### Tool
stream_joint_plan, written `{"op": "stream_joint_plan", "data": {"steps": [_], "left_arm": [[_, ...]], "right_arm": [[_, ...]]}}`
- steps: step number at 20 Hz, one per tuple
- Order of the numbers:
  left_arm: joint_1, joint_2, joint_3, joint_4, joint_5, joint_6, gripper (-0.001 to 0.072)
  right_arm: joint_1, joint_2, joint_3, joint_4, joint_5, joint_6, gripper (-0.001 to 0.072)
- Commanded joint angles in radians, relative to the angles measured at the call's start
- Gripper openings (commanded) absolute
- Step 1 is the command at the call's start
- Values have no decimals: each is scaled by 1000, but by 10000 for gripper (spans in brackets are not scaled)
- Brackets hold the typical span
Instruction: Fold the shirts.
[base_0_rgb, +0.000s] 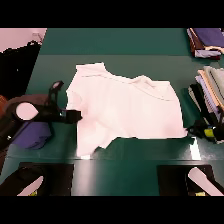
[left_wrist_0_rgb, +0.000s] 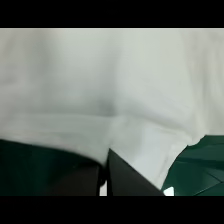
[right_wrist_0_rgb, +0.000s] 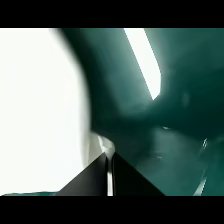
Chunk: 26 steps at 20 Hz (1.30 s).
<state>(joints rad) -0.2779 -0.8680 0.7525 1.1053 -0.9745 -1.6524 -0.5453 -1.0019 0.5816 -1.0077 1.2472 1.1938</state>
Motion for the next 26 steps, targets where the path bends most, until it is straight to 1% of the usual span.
{"op": "stream_joint_plan", "data": {"steps": [1, 3, 5, 8, 10, 12, 14, 17, 19, 20, 22, 24, 26], "left_arm": [[26, 25, 206, 127, -111, -16, 26], [48, 35, 396, 162, -175, -15, 26], [51, 35, 616, 209, -223, 2, 27], [51, 35, 957, 241, -245, 11, 27], [51, 35, 1165, 246, -237, 10, 26], [51, 35, 1339, 246, -225, 10, 26], [51, 35, 1442, 245, -195, 10, 26], [51, 35, 1495, 237, -149, 2, 26], [51, 21, 1485, 245, -143, 3, 26], [51, 9, 1453, 273, -140, 2, 26], [51, -14, 1349, 375, -144, 1, 26], [51, -74, 1219, 476, -163, -27, 26], [66, -187, 1131, 494, -218, -24, 26]], "right_arm": [[41, 125, 134, 72, 14, -5, 16], [106, 182, 291, 140, -12, -4, 16], [183, 214, 491, 146, -40, 11, 15], [249, 227, 825, 140, -74, 14, 15], [243, 213, 1027, 134, -66, 15, 15], [217, 186, 1228, 53, -34, 68, 16], [194, 154, 1392, -26, -2, 101, 16], [171, 100, 1566, -102, 62, 142, 15], [169, 85, 1585, -112, 85, 145, 15], [178, 77, 1558, -113, 82, 145, 15], [206, 59, 1469, -114, 91, 145, 15], [254, -4, 1395, -132, 135, 145, 15], [327, -105, 1349, -212, 194, 145, 15]]}}
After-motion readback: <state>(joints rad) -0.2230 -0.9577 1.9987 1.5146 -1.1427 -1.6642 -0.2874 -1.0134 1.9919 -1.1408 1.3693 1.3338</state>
